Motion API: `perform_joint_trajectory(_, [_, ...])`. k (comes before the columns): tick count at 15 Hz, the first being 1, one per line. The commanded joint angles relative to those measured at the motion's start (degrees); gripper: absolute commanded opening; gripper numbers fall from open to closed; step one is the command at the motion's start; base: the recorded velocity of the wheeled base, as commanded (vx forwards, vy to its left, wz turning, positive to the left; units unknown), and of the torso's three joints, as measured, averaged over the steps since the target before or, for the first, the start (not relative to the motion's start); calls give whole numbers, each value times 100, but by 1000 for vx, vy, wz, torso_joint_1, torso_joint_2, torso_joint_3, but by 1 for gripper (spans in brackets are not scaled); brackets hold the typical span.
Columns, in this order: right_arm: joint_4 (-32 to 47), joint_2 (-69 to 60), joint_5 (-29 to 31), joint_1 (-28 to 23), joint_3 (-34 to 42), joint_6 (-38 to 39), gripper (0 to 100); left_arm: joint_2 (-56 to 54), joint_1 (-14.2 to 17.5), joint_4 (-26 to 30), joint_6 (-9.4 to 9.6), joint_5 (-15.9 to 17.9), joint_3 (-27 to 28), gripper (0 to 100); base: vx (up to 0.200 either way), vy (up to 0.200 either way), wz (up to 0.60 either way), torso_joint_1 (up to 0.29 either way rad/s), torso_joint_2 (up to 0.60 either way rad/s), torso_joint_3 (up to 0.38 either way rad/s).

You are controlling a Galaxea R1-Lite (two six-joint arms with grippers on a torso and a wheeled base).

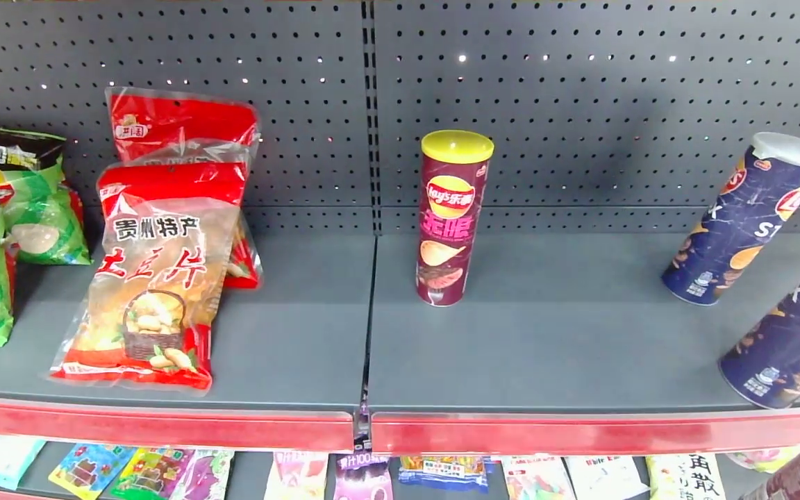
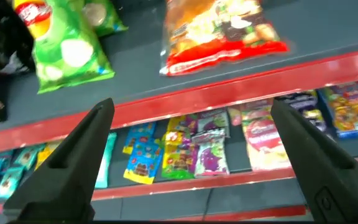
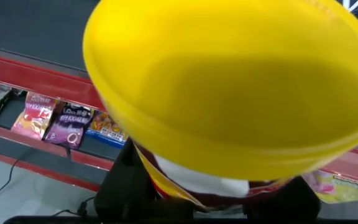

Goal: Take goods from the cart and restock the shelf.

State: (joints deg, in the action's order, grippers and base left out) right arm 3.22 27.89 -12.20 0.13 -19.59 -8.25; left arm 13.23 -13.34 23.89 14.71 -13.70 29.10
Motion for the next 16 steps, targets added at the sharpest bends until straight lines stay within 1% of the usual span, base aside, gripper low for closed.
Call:
perform_joint_trajectory(1, [3, -3, -1, 4, 8, -1, 0, 40, -81, 1, 5, 69, 17, 100, 0, 0, 0, 0, 0, 0])
perform_joint_trajectory(2, [3, -21, -10, 4, -10, -1, 0, 163, -204, -8, 5, 105, 70, 100, 0, 0, 0, 0, 0, 0])
perform_joint_trajectory(3, [3, -100, -89, 4, -45, -10, 0, 576, -442, -139, -4, 359, 272, 100, 0, 0, 0, 0, 0, 0])
perform_joint_trajectory(4, [12, -240, -256, 4, -71, -10, 0, 1006, -661, -280, -74, 781, 527, 100, 0, 0, 0, 0, 0, 0])
perform_joint_trajectory(5, [12, -390, -520, 4, -36, -10, 0, 1666, -793, -517, -250, 1247, 799, 100, 0, 0, 0, 0, 0, 0])
perform_joint_trajectory(6, [30, -574, -810, 4, -1, -1, 0, 2360, -793, -1001, -426, 1590, 984, 100, 0, 0, 0, 0, 0, 0])
perform_joint_trajectory(7, [65, -715, -889, 4, 17, -1, 0, 3063, -793, -1607, -443, 1818, 1098, 100, 0, 0, 0, 0, 0, 0])
perform_joint_trajectory(9, [65, -750, -854, -5, 69, -1, 0, 4504, -776, -3005, -531, 1915, 1344, 100, 0, 0, 0, 0, 0, 0])
perform_joint_trajectory(10, [65, -741, -854, -5, 61, -1, 0, 4777, -820, -3224, -540, 1985, 1423, 100, 0, 0, 0, 0, 0, 0])
perform_joint_trajectory(11, [56, -697, -845, -13, 25, -1, 0, 5331, -934, -3611, -619, 2557, 1581, 100, 0, 0, 0, 0, 0, 0])
perform_joint_trajectory(12, [47, -662, -836, -13, 8, -1, 0, 5788, -925, -3954, -768, 3567, 1740, 100, 0, 0, 0, 0, 0, 0])
perform_joint_trajectory(13, [47, -662, -836, -31, -1, -1, 0, 5999, -943, -3963, -768, 3743, 1871, 100, 0, 0, 0, 0, 0, 0])
perform_joint_trajectory(14, [47, -662, -836, -40, -1, -1, 0, 6130, -952, -3971, -759, 3778, 1915, 100, 0, 0, 0, 0, 0, 0])
perform_joint_trajectory(15, [47, -671, -828, -40, -1, -1, 0, 6508, -969, -3998, -759, 4077, 2126, 100, 0, 0, 0, 0, 0, 0])
perform_joint_trajectory(16, [56, -671, -828, -49, 8, -1, 0, 6763, -969, -3998, -759, 4244, 2320, 100, 0, 0, 0, 0, 0, 0])
